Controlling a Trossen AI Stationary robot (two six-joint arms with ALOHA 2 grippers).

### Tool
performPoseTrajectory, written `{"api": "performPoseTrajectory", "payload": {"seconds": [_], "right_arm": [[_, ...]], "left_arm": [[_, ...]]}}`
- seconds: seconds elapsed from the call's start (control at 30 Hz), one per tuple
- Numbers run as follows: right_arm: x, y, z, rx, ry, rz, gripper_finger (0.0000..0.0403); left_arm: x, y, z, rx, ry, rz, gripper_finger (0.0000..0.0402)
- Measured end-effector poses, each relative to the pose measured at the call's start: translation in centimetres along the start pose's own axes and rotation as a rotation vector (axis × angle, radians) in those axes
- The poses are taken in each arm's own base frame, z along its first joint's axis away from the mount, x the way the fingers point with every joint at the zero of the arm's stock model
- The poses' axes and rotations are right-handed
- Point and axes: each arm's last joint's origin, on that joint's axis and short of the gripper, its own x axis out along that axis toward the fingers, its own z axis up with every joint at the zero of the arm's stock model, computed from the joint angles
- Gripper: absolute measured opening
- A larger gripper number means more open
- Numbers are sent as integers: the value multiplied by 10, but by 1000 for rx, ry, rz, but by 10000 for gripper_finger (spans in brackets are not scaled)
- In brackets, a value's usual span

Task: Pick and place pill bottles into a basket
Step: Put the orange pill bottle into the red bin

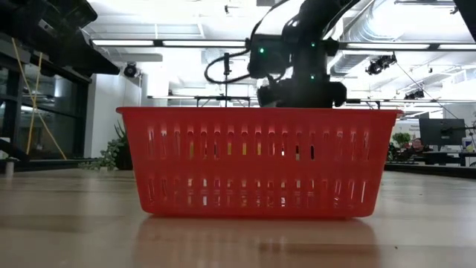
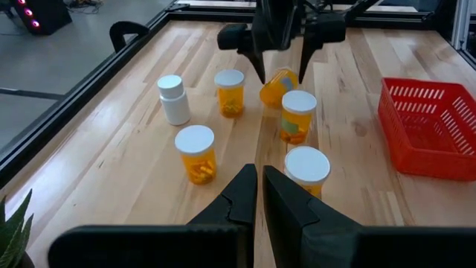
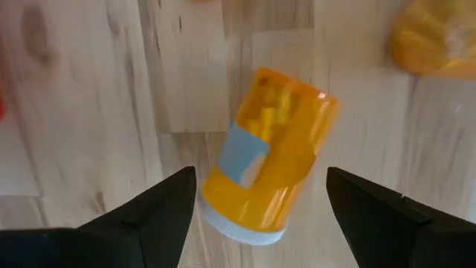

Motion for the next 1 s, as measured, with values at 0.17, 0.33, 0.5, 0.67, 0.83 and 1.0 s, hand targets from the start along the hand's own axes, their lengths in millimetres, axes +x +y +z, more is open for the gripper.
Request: {"api": "performPoseTrajectory", "payload": {"seconds": [0.17, 0.33, 0.5, 0.67, 0.83, 1.0], "right_arm": [[7, -1, 0, -1, 26, 11, 294], [9, -1, 0, 44, 29, 22, 290], [9, -1, 0, 66, 28, 34, 263], [9, 0, 3, 91, 2, 64, 220], [9, 1, 2, 96, 6, 89, 170], [8, 6, -1, 94, 46, 121, 151]], "left_arm": [[0, 0, 0, 0, 0, 0, 60], [0, 0, 0, 0, 0, 0, 60], [0, 0, 0, 0, 0, 0, 60], [0, 0, 0, 0, 0, 0, 60], [0, 0, 0, 0, 0, 0, 60], [0, 0, 0, 0, 0, 0, 60]]}}
